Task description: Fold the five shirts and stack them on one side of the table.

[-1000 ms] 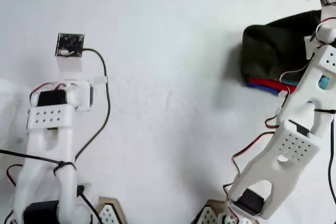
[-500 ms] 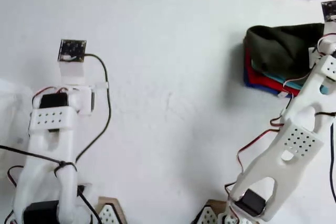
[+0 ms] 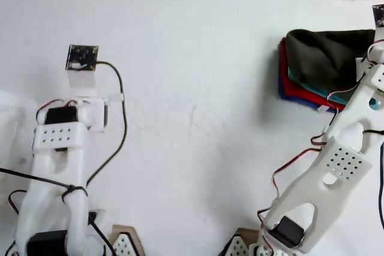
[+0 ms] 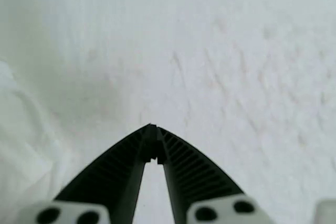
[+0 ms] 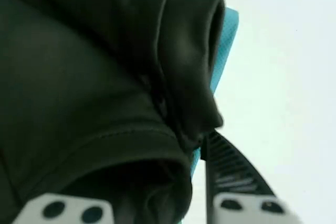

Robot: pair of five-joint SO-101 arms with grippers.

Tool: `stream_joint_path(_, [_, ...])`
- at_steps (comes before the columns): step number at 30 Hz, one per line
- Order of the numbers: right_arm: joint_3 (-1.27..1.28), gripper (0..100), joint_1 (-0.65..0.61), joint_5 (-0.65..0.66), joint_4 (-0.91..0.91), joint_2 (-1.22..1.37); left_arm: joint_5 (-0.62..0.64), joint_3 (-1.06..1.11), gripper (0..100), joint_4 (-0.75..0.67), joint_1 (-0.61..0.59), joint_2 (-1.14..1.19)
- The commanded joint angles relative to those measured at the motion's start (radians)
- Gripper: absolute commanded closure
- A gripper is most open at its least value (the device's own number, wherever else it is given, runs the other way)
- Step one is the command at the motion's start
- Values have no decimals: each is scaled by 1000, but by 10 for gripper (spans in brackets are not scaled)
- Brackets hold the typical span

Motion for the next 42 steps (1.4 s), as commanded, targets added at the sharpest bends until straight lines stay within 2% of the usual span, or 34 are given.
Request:
stream_joint_path(1, [-130,840,-27,-9,77,-101,-5,-7,976,-17,-8,-32])
stream_joint_path(5, [-244,858,-33,-9,81,-120,-2,-5,976,-17,-8,-34])
stream_joint_path(11, [-279,859,-28,-9,88,-125,-2,-13,976,-17,-6,-34])
stream_joint_path(15, [-281,994,-35,-11,197,-157,-3,-13,976,-17,-5,-34])
stream_joint_path(16, [-281,968,-45,-26,228,-171,-3,-13,976,-17,-3,-34])
stream_joint_path(21, [-281,979,-111,-199,355,-257,-5,-13,976,-18,-3,-34])
stream_joint_path(27, [-262,979,-197,-199,467,-245,-5,-13,976,-18,-3,-34])
stream_joint_path(31, [-264,979,-162,-199,432,-119,-5,-13,976,-17,-8,-34])
stream_joint_path(36, [-264,979,-84,-198,295,59,-5,-12,976,-12,-8,-34])
stream_joint_path(42, [-265,979,-54,-206,124,165,-5,-7,976,-11,-8,-34])
